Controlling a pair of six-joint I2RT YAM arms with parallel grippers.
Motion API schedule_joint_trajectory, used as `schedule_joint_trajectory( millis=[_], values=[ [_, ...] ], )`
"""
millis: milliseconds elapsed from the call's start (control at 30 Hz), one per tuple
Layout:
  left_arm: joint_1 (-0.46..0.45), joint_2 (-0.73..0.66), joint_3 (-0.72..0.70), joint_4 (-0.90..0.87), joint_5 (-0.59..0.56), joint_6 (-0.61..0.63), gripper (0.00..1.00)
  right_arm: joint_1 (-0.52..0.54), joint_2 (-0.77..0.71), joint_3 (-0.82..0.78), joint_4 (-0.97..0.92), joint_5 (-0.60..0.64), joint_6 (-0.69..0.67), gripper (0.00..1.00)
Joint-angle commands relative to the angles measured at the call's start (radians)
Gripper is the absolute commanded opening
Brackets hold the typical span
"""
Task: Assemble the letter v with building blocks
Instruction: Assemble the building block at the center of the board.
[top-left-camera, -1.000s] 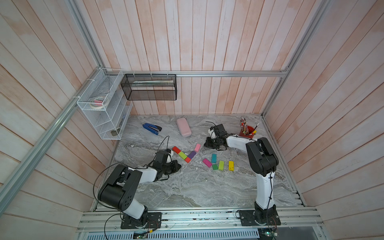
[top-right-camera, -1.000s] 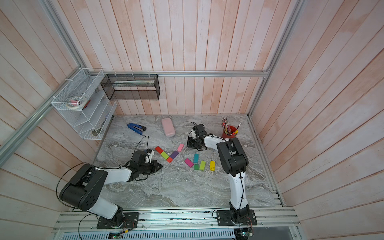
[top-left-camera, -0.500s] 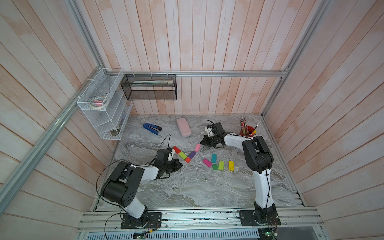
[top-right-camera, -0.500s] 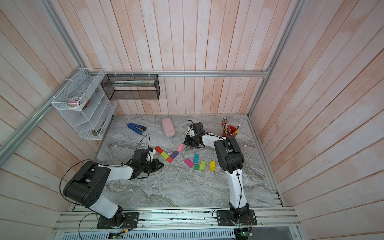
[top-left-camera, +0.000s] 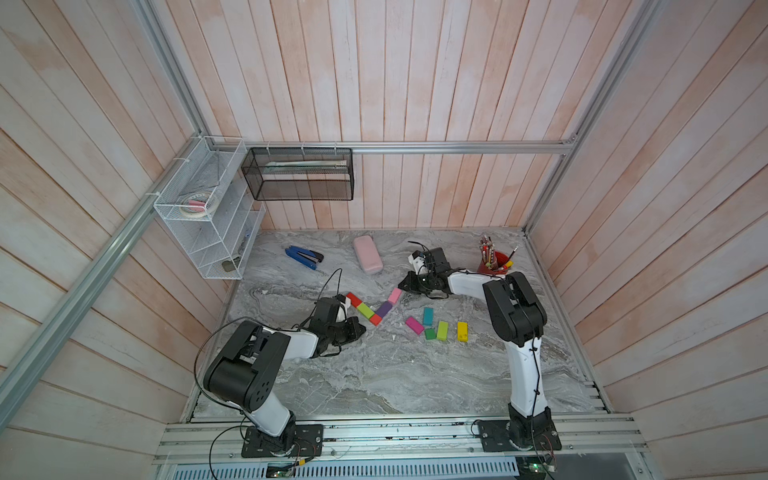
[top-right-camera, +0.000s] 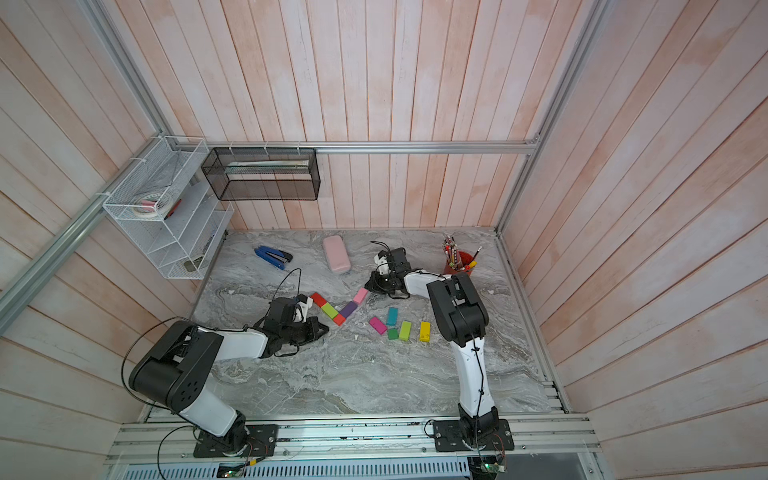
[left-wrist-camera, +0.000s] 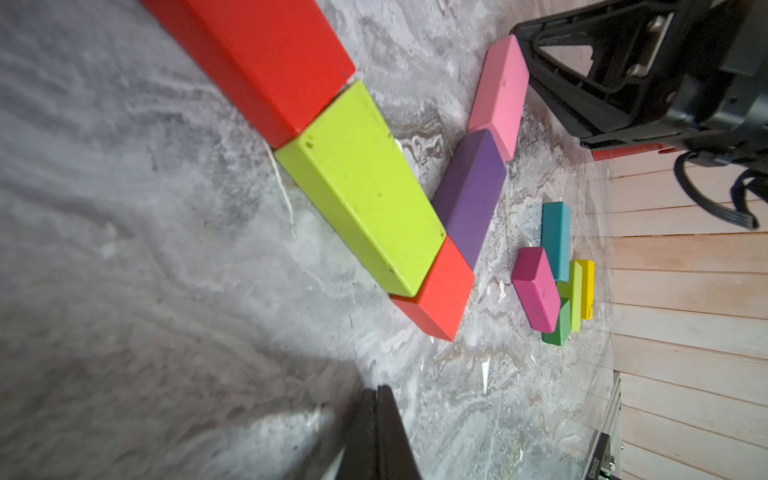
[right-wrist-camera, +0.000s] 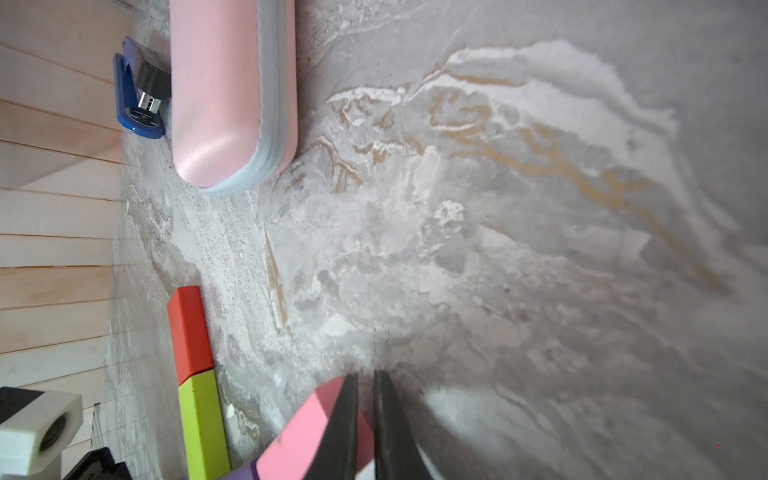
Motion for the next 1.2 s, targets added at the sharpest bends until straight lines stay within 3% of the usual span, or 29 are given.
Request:
schedule_joint_trajectory(
  millis=[0,700,1167],
  values=[
    [-0.007,0.026,0.008,-0.021,-0.003,0.006,0.05,0.006,0.022,-0.045,-0.095,0.021,0.008,0.13],
    [-0.012,0.041,0.011,-0.018,0.005,0.008,0.05,0.006,0.011,-0.07,-0.103,0.043,0.001,0.13],
    [-0.012,0.049,0.011,-0.02,0.002,0.006,0.04,-0.002,0.086,0.052,-0.166,-0.025,-0.069,0.19]
  ],
)
